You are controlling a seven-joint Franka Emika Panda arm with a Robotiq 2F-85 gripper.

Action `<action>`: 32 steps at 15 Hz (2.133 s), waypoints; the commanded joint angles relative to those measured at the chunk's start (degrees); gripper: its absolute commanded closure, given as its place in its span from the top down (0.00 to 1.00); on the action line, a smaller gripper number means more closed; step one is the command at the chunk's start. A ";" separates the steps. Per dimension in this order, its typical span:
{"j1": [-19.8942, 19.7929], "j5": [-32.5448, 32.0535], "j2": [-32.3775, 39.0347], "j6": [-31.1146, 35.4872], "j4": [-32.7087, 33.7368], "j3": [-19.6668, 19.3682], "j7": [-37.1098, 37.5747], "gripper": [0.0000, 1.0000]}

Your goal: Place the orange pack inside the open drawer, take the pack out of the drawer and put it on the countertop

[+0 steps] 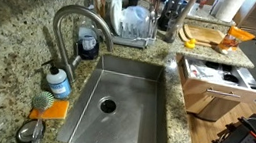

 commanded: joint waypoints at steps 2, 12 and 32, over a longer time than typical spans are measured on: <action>-6.09 4.35 0.10 1.33 0.68 -6.81 0.27 1.00; -13.42 -14.17 12.87 3.29 10.23 -8.50 1.67 1.00; -13.88 -15.46 26.09 8.28 21.96 -11.81 -13.06 1.00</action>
